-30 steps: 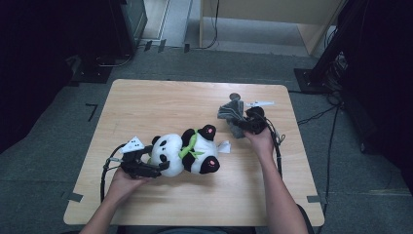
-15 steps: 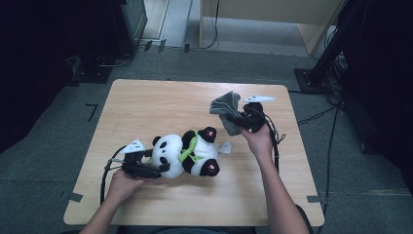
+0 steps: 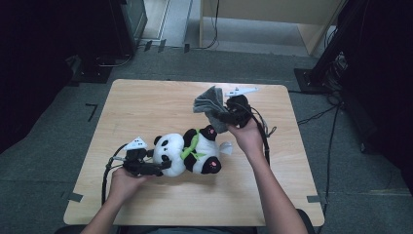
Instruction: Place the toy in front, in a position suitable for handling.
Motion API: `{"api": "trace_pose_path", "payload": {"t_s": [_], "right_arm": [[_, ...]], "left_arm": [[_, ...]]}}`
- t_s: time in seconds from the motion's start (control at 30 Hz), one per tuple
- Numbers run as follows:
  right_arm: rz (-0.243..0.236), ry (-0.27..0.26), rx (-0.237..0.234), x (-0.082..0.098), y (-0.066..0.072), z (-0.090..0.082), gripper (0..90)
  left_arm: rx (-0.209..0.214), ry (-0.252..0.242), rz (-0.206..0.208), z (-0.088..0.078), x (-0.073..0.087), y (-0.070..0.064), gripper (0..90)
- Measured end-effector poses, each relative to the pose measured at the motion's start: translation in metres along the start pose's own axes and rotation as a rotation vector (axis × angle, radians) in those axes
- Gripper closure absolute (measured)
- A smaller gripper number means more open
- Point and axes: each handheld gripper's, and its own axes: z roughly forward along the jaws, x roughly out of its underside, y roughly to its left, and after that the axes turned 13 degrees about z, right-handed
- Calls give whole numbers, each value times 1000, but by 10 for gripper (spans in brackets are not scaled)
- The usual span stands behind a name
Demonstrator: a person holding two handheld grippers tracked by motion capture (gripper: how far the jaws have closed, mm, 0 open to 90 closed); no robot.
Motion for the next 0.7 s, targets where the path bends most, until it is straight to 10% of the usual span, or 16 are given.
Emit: {"api": "trace_pose_path", "payload": {"t_s": [0.7], "right_arm": [[-91,173,-102,-10,85,76,718]], "left_arm": [[-9,-6,35,1,-1,-1,171]]}}
